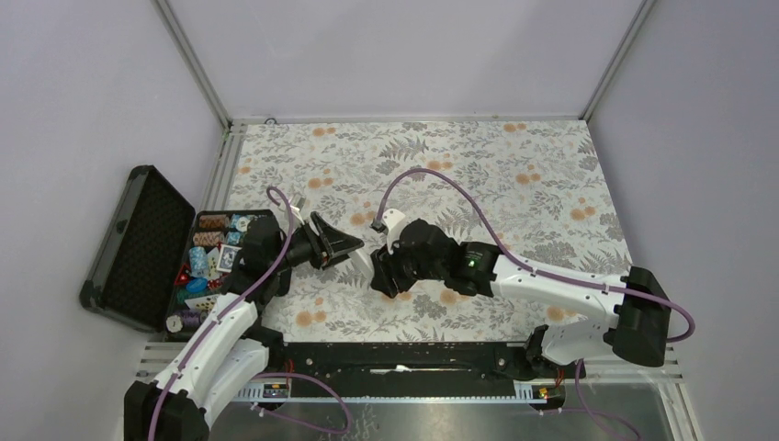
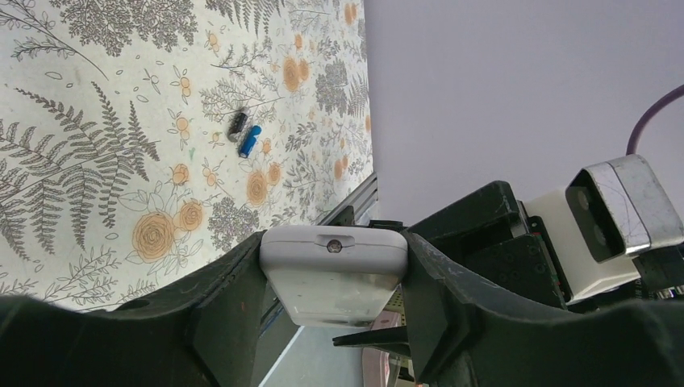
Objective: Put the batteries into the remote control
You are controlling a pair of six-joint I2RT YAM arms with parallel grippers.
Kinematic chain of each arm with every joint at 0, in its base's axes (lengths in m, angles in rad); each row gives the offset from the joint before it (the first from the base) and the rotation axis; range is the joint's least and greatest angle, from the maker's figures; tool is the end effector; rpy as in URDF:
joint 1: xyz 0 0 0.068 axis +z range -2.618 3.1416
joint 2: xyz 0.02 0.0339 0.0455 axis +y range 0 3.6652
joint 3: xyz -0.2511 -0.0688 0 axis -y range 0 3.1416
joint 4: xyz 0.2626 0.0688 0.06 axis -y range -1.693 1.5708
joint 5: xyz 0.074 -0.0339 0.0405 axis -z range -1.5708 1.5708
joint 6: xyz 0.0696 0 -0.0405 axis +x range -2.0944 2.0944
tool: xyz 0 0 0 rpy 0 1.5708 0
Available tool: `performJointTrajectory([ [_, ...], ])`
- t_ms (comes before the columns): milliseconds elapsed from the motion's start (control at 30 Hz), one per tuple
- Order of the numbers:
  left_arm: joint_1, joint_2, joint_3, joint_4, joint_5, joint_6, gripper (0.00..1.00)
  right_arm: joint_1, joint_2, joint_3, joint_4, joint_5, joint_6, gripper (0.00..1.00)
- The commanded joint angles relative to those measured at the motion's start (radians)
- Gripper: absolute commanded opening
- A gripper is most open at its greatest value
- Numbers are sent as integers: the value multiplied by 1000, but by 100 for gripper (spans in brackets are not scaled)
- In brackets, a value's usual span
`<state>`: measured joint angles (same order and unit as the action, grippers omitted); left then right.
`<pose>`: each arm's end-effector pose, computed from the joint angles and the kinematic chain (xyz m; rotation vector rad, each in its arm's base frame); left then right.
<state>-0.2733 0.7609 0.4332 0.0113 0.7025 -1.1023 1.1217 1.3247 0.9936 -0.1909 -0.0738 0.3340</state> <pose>0.2063 -0.1045 0.2194 -0.3306 2.1172 -1.5394 0.1478 0.3184 0.2569 -0.9030 2.0485 0.9229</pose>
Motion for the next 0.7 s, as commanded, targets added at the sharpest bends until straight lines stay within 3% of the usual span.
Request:
performJointTrajectory([
  [0,8,-7,55,18,-17,10,0,22,18,57,-19,69,-27,50],
  [200,9,3,53,21,-14,0,0,37,44,77,-41,104,-35,36],
  [367,9,14,51,28,-9,-2,0,41,51,83,-46,114,-38,4],
  [400,9,16,50,30,-9,-1,5,41,49,82,-46,119,-37,0],
  [667,13,20,36,59,2,9,58,41,27,68,-59,132,-41,0],
])
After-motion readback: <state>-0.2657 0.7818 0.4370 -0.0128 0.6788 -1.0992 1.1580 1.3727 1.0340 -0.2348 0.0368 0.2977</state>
